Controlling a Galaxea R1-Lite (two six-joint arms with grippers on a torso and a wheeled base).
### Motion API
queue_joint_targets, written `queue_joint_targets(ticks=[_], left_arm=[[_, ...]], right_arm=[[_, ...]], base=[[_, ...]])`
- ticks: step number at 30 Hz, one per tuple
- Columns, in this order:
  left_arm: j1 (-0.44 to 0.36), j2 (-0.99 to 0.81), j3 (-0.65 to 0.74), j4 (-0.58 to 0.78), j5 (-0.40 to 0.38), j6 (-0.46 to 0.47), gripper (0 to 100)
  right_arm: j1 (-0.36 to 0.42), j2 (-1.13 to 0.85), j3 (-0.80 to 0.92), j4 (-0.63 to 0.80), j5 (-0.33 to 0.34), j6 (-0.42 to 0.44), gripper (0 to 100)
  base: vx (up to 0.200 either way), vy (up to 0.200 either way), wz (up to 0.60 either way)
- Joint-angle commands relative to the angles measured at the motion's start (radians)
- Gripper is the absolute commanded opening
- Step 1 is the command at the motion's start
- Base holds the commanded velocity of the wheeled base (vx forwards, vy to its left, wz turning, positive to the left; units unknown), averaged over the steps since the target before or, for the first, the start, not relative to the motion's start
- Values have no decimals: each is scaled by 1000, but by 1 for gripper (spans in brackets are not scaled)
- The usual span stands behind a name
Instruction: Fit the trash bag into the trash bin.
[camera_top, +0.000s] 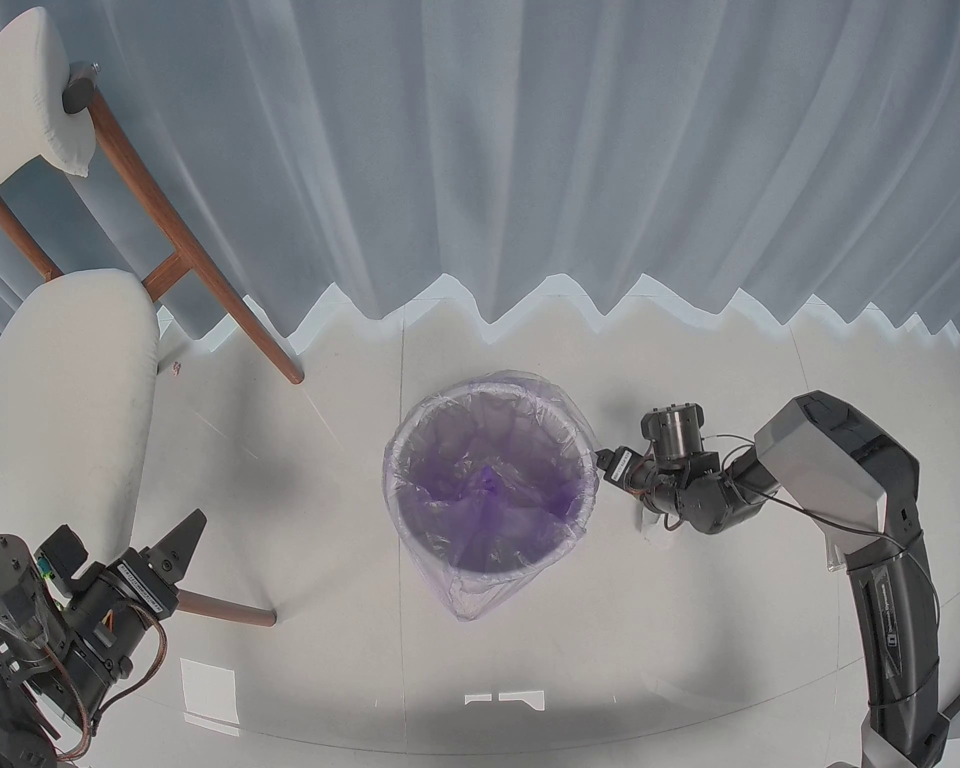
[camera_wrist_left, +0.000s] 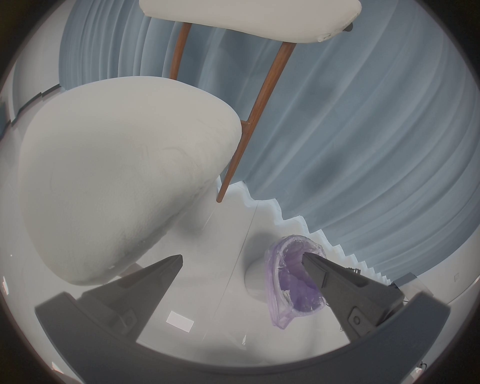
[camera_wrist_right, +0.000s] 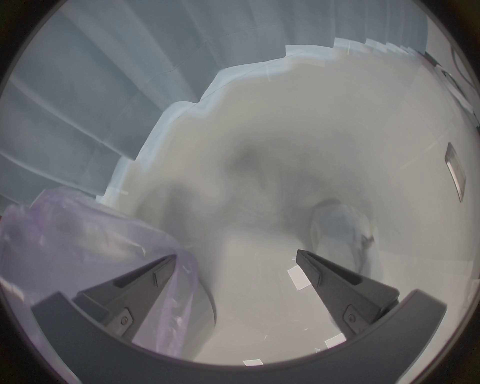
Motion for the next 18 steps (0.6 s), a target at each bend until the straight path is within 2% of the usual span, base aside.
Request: queue_joint_targets(ticks=[1, 6, 8, 9, 10, 11, 12, 14, 15, 18], left_arm=[[12, -15, 18, 13, 0, 0, 100], [15, -15, 18, 20, 0, 0, 100], [28, -14, 18, 20, 0, -1, 100], [28, -14, 18, 20, -1, -1, 100], [38, -12, 18, 20, -4, -3, 100], [39, -12, 18, 18, -7, -3, 100], [39, -7, 18, 20, -11, -7, 100], [36, -6, 18, 20, -15, -15, 100], [28, 0, 18, 20, -38, -32, 100], [27, 26, 18, 20, -103, -32, 100]], right_arm=[[-21, 123, -273, 219, -53, -3, 100], [-21, 114, -256, 250, -54, 28, 100], [-26, 43, -208, 254, -54, 165, 100], [-26, 37, -205, 254, -54, 172, 100], [-34, -43, -136, 254, -45, 267, 100], [-38, -82, -98, 254, -36, 298, 100], [-46, -162, -15, 253, -5, 344, 100], [-47, -210, 37, 251, 18, 365, 100], [-58, -352, 213, 239, 88, 402, 100], [-55, -533, 413, 208, 151, 405, 100]], base=[[0, 0, 0], [0, 0, 0], [0, 0, 0], [0, 0, 0], [0, 0, 0], [0, 0, 0], [0, 0, 0], [0, 0, 0], [0, 0, 0], [0, 0, 0]])
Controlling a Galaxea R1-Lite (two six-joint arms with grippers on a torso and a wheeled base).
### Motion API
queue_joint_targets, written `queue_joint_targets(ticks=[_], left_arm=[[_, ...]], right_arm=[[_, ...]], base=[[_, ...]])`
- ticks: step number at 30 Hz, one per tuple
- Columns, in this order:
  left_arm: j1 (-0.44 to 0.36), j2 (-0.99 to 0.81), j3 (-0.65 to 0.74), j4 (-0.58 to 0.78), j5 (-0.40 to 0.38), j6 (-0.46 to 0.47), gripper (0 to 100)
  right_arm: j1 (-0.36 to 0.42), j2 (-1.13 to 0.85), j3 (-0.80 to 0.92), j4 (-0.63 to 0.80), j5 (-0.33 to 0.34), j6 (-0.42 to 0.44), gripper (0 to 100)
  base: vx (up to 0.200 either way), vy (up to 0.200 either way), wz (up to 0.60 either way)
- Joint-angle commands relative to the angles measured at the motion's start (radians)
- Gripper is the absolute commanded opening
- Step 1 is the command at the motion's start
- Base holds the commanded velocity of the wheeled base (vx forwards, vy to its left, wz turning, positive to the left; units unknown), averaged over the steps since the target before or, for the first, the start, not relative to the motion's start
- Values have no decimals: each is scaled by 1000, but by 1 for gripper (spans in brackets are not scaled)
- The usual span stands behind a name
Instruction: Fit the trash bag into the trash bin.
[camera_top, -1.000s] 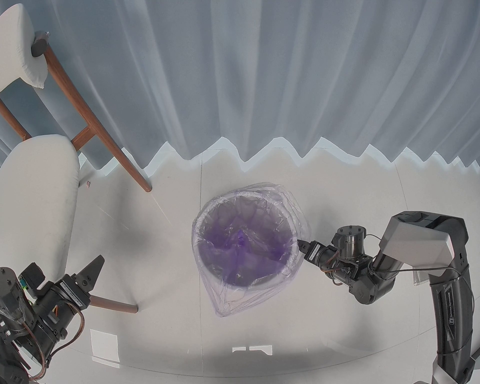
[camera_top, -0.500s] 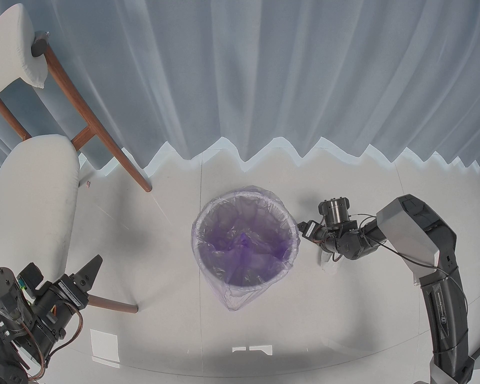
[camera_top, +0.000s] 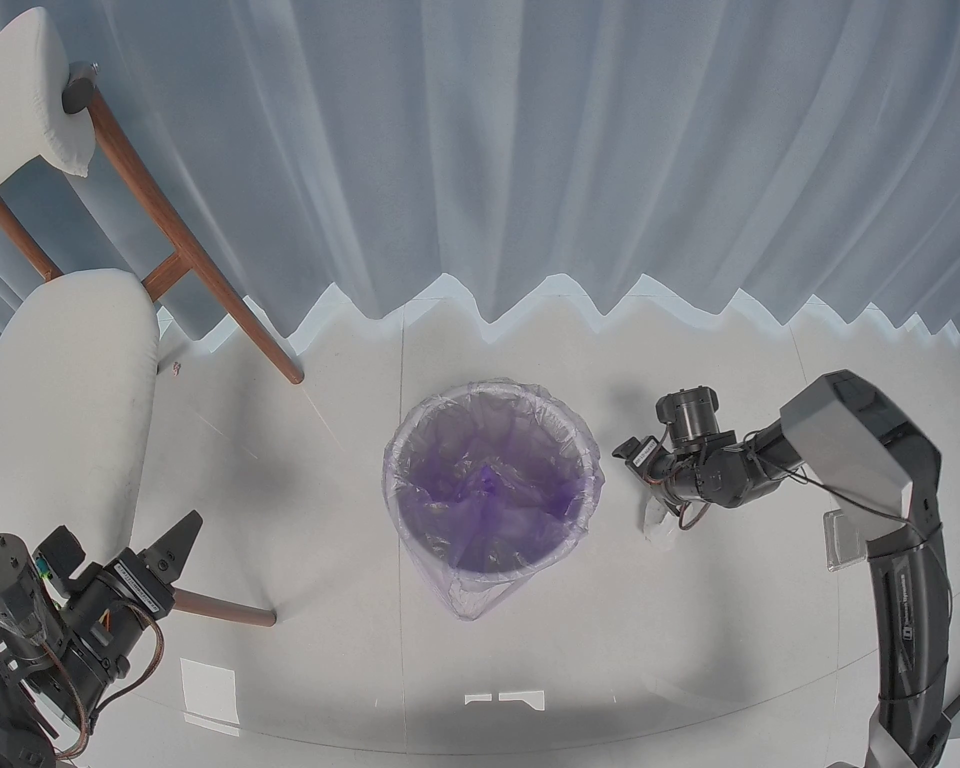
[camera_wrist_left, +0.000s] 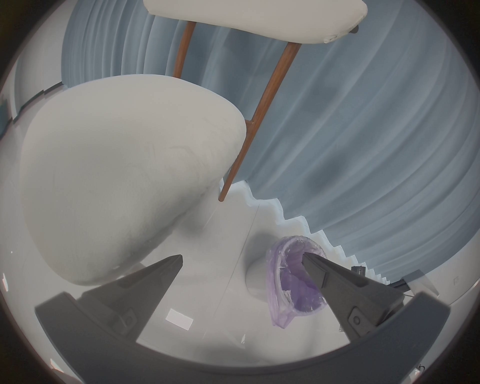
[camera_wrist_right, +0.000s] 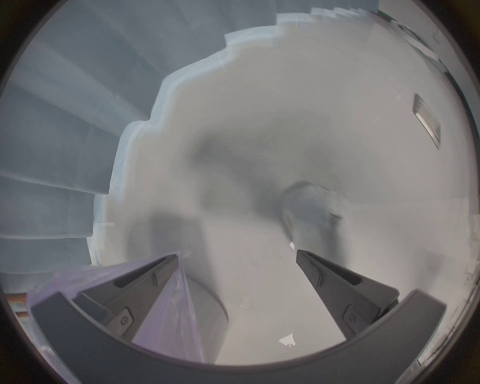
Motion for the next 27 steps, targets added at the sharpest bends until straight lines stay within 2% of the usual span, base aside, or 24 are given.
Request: queue_joint_targets(ticks=[1, 4, 5, 6, 7, 8, 9, 10, 11, 12, 15, 21, 26, 27], left_arm=[[-1, 47, 18, 1, -125, -22, 100], [-4, 70, 18, 3, -268, -27, 100], [-4, 70, 18, 3, -278, -28, 100], [-4, 101, 18, 18, -398, -42, 100], [-2, 122, 16, 32, -458, -50, 100], [-2, 122, 16, 32, -458, -50, 100], [2, 174, 13, 70, -553, -51, 100], [6, 225, 8, 98, -596, -48, 100], [6, 225, 8, 98, -596, -48, 100], [6, 326, -18, 107, -622, -44, 100], [-1, 467, -84, 104, -617, -39, 100], [-4, 616, -203, 102, -610, -30, 100], [-2, 705, -254, 102, -608, 62, 100], [-7, 739, -269, 102, -608, 103, 100]], right_arm=[[-15, -538, 530, -57, 157, 125, 100], [-1, -707, 692, -132, 180, 122, 100], [1, -715, 698, -137, 180, 122, 100], [16, -791, 771, -172, 178, 119, 100], [25, -824, 799, -181, 176, 117, 100], [25, -824, 799, -181, 176, 117, 100], [39, -877, 848, -189, 176, 117, 100], [42, -903, 876, -190, 176, 117, 100], [42, -903, 876, -190, 176, 117, 100], [45, -922, 900, -193, 175, 116, 100], [53, -953, 905, -203, 163, 117, 100], [51, -1000, 943, -209, 161, 122, 100], [51, -1012, 988, -252, 161, 124, 100], [51, -1014, 1003, -281, 161, 125, 100]], base=[[0, 0, 0], [0, 0, 0], [0, 0, 0], [0, 0, 0], [0, 0, 0], [0, 0, 0], [0, 0, 0], [0, 0, 0], [0, 0, 0], [0, 0, 0], [0, 0, 0], [0, 0, 0], [0, 0, 0], [0, 0, 0]])
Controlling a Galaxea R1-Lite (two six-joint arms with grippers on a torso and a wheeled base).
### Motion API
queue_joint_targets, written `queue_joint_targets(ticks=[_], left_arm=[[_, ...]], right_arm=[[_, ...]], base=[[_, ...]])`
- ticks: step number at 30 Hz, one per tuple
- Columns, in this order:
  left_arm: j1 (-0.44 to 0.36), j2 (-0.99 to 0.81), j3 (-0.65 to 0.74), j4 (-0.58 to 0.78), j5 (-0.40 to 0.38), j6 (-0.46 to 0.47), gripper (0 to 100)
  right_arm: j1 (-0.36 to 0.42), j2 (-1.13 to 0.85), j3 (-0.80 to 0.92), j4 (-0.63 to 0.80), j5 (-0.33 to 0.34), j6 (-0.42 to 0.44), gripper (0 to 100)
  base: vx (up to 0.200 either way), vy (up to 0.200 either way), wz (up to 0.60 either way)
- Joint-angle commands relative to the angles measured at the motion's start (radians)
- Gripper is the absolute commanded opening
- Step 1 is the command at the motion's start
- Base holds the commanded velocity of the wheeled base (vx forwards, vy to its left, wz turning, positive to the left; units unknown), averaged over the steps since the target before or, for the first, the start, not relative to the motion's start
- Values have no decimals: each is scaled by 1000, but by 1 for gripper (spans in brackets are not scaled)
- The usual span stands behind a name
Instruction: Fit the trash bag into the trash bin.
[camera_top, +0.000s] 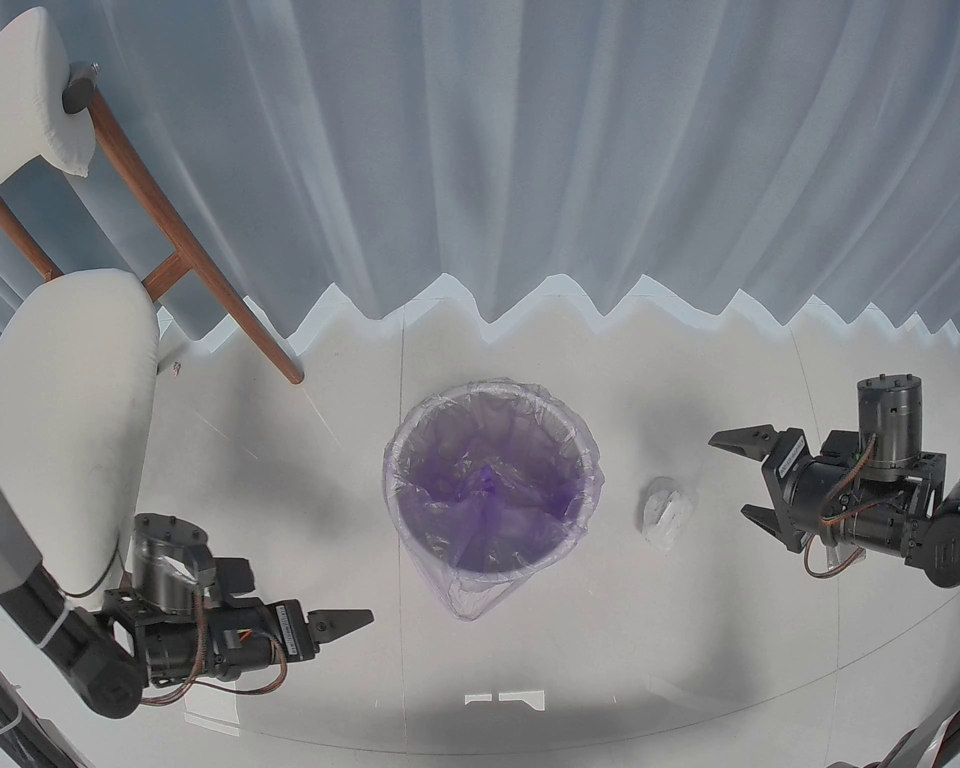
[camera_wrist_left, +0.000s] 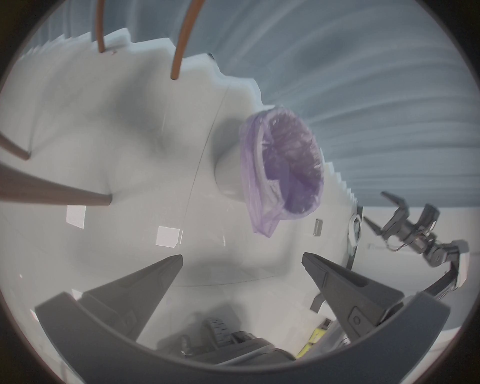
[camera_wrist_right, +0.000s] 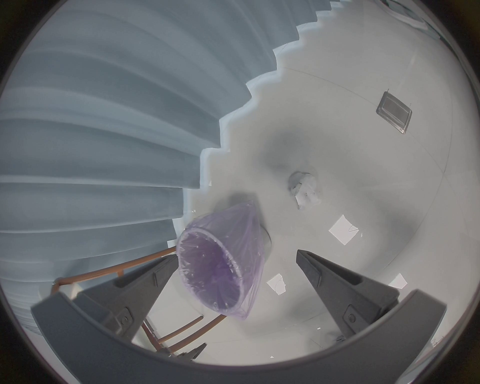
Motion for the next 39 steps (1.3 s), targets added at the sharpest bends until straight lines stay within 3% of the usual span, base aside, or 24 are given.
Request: queue_joint_targets(ticks=[1, 6, 16, 29, 39], left_arm=[[-9, 227, -98, 5, -16, 105, 100], [-22, 317, -159, -33, -7, 152, 100], [-29, 523, -261, -277, 65, 151, 100], [-26, 549, -328, -291, 63, 141, 100], [-39, 548, -293, -436, 62, 2, 100]], right_arm=[[6, -86, 81, -71, 4, 6, 100], [8, -84, 79, -96, 4, 9, 100], [11, -74, 68, -96, 7, 9, 100], [9, -50, 68, -97, 10, 9, 100], [9, -20, 77, -148, 9, 9, 100]], base=[[0, 0, 0], [0, 0, 0], [0, 0, 0], [0, 0, 0], [0, 0, 0]])
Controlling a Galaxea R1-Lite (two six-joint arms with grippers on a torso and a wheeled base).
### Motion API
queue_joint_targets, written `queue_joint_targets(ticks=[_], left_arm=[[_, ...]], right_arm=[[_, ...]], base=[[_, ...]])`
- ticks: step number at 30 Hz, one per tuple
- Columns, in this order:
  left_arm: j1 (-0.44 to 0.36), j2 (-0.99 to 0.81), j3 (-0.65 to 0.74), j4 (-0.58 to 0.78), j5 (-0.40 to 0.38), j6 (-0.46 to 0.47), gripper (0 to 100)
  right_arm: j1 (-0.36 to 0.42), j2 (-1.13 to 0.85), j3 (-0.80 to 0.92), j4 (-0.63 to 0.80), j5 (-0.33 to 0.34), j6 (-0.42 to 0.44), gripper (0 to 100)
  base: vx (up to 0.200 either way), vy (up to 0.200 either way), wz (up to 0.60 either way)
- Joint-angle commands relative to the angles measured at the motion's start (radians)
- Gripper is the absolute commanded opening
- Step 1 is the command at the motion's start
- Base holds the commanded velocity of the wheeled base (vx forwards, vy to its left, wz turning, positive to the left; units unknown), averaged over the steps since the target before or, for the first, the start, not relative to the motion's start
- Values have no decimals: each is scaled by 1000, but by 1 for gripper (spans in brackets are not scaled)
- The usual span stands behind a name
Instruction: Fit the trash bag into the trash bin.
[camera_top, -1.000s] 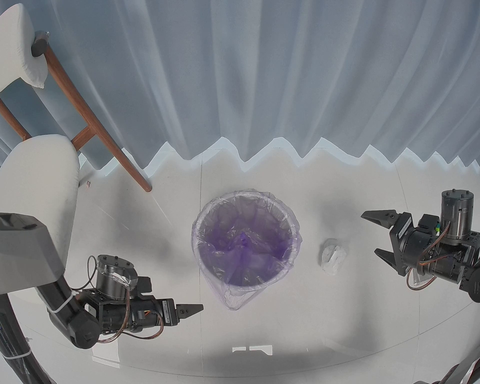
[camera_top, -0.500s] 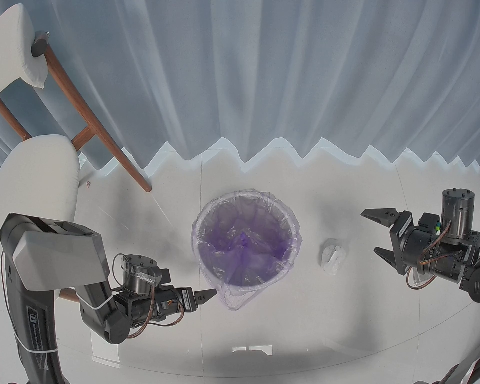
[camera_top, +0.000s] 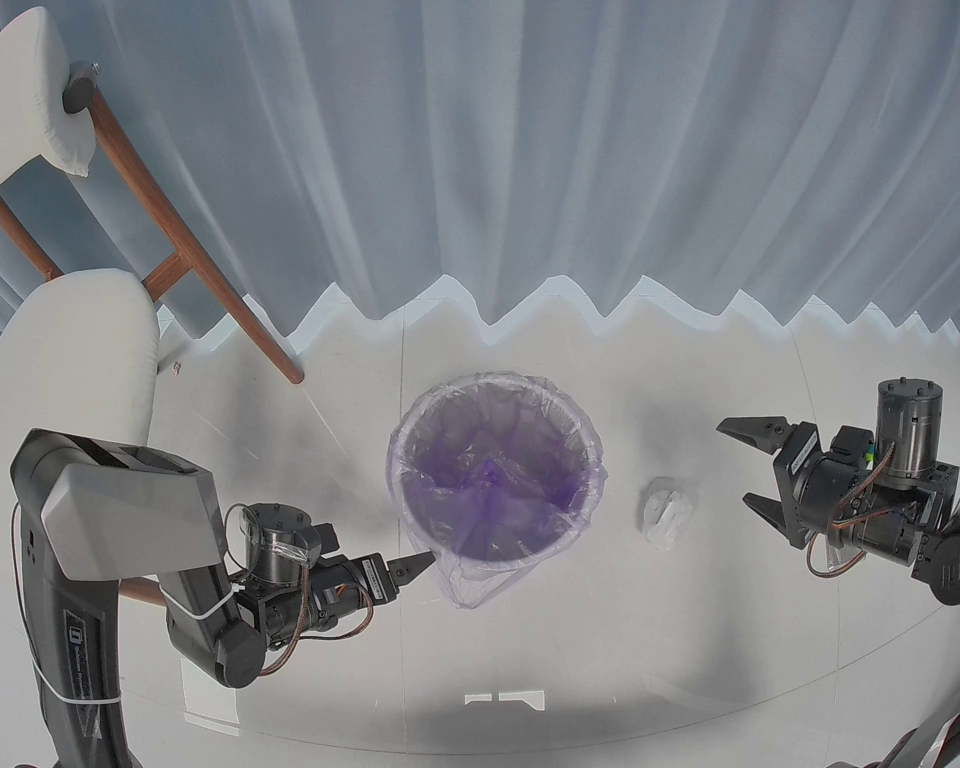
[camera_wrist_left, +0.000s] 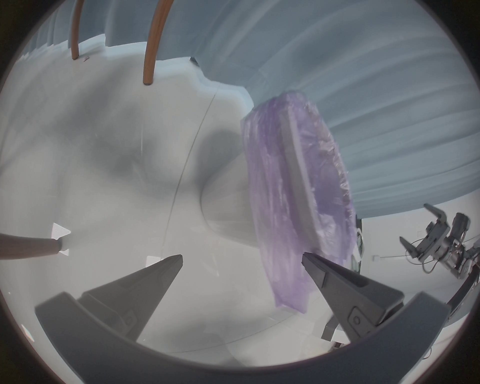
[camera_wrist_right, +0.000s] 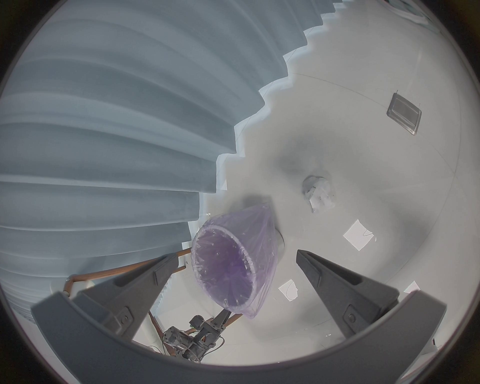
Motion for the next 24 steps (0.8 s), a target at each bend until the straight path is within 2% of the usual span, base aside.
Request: queue_joint_targets(ticks=[1, 5, 10, 18, 22, 24], left_arm=[[-15, 2, 23, -30, -2, -18, 100], [-19, 37, 21, -56, 3, -15, 100], [18, 100, -3, -98, 53, -13, 100], [54, 117, -78, -98, 55, -19, 100], [40, 106, -68, -102, 52, -21, 100], [6, 86, -14, -114, 52, -19, 100]], right_arm=[[0, 26, 7, -21, 0, 0, 100], [0, 36, -1, -30, 0, -2, 100], [2, 36, -2, -30, -2, -2, 100], [3, 34, 1, -30, -2, -2, 100], [2, 36, 1, -30, -2, -2, 100], [2, 37, 1, -30, -2, -3, 100]], base=[[0, 0, 0], [0, 0, 0], [0, 0, 0], [0, 0, 0], [0, 0, 0], [0, 0, 0]])
